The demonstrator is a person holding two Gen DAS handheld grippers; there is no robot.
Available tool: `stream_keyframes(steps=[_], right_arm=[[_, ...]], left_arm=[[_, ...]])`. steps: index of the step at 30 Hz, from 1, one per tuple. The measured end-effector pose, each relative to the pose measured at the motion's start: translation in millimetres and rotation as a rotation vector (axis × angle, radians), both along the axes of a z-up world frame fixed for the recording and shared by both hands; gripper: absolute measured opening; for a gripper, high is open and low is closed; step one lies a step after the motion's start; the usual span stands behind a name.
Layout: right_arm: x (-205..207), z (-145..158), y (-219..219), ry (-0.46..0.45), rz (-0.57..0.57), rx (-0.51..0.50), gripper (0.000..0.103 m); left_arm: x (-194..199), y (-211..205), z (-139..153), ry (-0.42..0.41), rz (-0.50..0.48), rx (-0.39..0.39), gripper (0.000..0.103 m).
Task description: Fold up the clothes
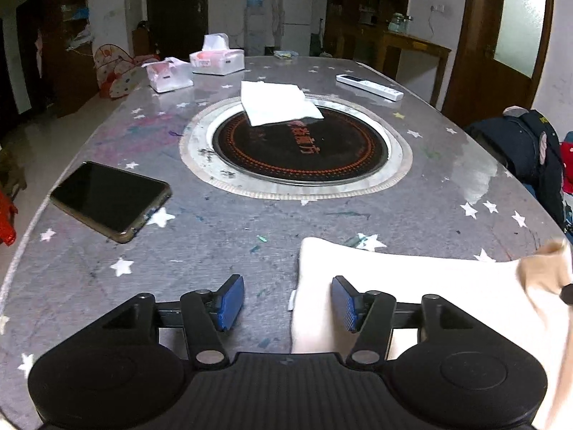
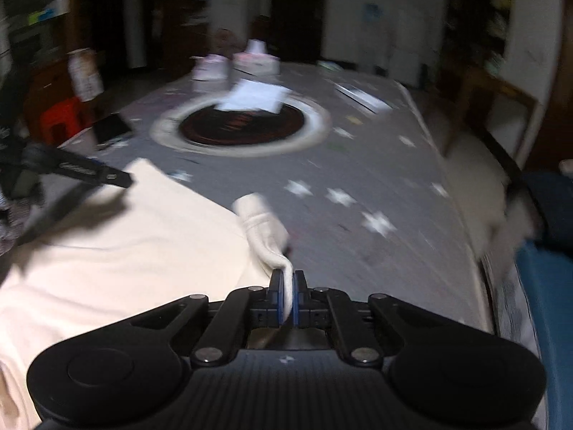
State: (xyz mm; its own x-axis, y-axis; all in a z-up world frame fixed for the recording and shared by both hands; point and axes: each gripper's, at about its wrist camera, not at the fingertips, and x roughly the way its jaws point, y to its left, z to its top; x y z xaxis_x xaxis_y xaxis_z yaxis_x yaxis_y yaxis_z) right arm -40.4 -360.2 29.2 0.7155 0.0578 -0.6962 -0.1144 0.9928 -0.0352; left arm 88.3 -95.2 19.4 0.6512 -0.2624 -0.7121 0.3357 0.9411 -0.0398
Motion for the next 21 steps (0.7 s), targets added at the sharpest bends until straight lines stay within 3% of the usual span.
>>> stream_keyframes(steps=[3,7,8,10,13,14,17,21], right_arm=[[-3.4,-2.9,-12.6,0.012,-0.045,0.008,0.011],[-3.2,-3.5,-20.6,0.010,-0.063,0.047,0.023],[-0.1,-5.0,-21.3,0.018,-0.062,0.057,0.025],[6.3,-8.2,-22.7,0.033,-0.058,0.077,0.032],[19.9,-14.5,-24.1,0.063,-0.056,0.094,0.033],[24.3,-14.3,-23.1,0.064,-0.047,0.096,0.030],[37.5,-13.6,-20.2,0.067,-0.019,0.103,0.008],[66.5,-8.2,-10.6,0.031,0.000,0.041,0.006]], left_arm=[[-0.1,-3.5,-2.1,-0.014,-0.022,0.001,0.050],[0.8,-9.1,-1.7,-0.019,-0.065,-0.021,0.013],[0.4,-10.2,-1.7,-0.027,-0.068,-0.020,0.010],[-0.2,-11.1,-1.2,-0.043,-0.067,-0.014,0.009],[1.4,-5.6,2.9,-0.070,-0.037,-0.014,0.007],[2.2,-3.0,4.8,-0.079,-0.025,-0.015,0.007],[9.1,7.4,12.0,-0.113,0.018,-0.010,0.007],[23.1,21.0,14.1,-0.121,0.081,0.003,0.007]])
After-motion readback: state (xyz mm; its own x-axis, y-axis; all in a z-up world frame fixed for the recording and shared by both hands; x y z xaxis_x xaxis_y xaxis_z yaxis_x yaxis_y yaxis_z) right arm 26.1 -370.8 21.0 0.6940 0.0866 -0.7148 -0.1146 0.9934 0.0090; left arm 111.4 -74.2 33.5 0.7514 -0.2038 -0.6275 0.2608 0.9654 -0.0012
